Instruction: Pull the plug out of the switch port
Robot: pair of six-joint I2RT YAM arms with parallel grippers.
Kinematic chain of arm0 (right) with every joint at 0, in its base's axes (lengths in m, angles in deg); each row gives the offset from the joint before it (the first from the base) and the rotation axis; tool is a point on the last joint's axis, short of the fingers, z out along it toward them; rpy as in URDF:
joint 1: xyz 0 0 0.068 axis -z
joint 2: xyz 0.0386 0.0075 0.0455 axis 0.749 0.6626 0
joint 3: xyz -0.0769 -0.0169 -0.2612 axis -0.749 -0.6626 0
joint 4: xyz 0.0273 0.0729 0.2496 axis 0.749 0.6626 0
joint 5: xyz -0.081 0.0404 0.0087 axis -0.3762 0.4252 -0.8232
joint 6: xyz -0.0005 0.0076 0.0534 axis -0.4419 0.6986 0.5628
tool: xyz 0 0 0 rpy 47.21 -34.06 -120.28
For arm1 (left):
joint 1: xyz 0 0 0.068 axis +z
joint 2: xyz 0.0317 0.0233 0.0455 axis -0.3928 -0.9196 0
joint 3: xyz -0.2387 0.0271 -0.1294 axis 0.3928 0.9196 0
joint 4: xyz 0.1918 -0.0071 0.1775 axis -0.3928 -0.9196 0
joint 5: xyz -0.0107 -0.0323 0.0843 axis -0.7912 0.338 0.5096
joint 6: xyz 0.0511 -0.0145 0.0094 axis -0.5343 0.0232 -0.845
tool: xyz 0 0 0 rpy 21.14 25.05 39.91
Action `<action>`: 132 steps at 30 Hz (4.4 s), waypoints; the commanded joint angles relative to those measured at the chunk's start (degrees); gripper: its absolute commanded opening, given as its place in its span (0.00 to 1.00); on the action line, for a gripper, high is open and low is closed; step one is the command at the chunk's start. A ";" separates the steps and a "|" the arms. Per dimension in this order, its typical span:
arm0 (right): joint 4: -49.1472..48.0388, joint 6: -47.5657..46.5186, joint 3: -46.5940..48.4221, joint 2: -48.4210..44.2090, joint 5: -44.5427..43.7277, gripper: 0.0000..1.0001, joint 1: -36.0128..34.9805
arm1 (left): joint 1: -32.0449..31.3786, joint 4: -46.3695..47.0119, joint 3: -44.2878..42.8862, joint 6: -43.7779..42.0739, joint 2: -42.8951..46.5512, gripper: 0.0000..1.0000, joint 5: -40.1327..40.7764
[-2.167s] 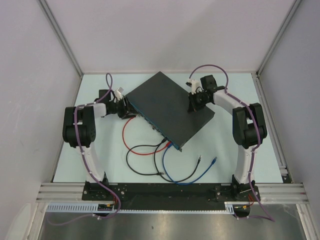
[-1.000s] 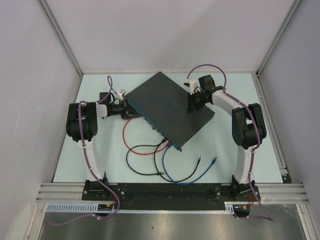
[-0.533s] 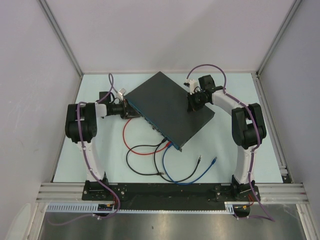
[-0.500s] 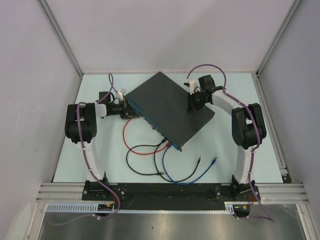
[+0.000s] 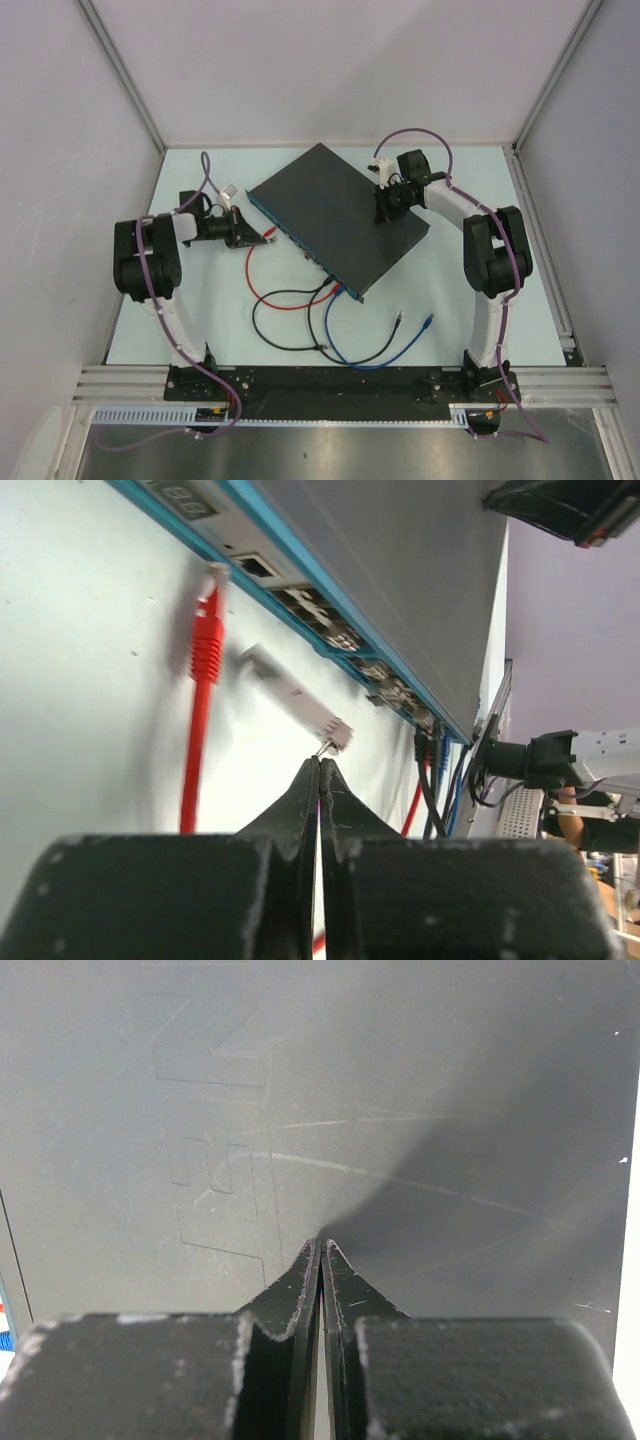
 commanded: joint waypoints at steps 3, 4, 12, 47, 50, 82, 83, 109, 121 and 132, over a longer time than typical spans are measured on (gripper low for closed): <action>1.25 -2.22 -1.75 5.68 -6.31 0.06 0.58 | 4.50 -3.63 3.83 -7.27 9.18 0.00 -2.97; 1.17 -2.13 -1.75 5.59 -6.23 0.06 0.67 | 5.30 -3.89 4.53 -7.54 9.89 0.00 -2.36; 1.52 -2.04 -1.31 6.29 -5.96 0.06 0.49 | 11.63 -2.24 9.37 -7.03 16.48 0.00 0.54; 1.17 -2.39 -1.58 5.33 -6.23 0.06 0.58 | -12.71 -11.28 -1.17 -16.86 12.71 0.41 41.06; 1.25 -2.39 -1.66 5.15 -6.31 0.06 0.93 | -13.06 -11.81 -1.61 -16.95 11.92 0.40 41.24; 0.81 -2.13 -1.84 5.59 -5.88 0.07 2.69 | -19.13 -17.86 -4.42 -25.20 18.93 0.01 49.15; 0.90 -2.13 -1.84 5.68 -5.79 0.06 2.78 | -18.78 -18.13 -4.42 -25.73 19.82 0.01 48.89; 0.81 -0.90 -0.78 5.85 -5.52 0.07 3.13 | -0.41 -8.29 -2.23 -23.36 12.71 0.03 64.88; 1.78 -1.25 -0.78 5.50 -5.70 0.07 3.48 | -1.20 -12.33 -8.37 -16.87 14.99 0.57 51.14; 2.75 -1.95 -0.87 5.24 -6.40 0.07 3.04 | -13.76 -5.40 -6.45 -2.10 9.37 0.53 15.49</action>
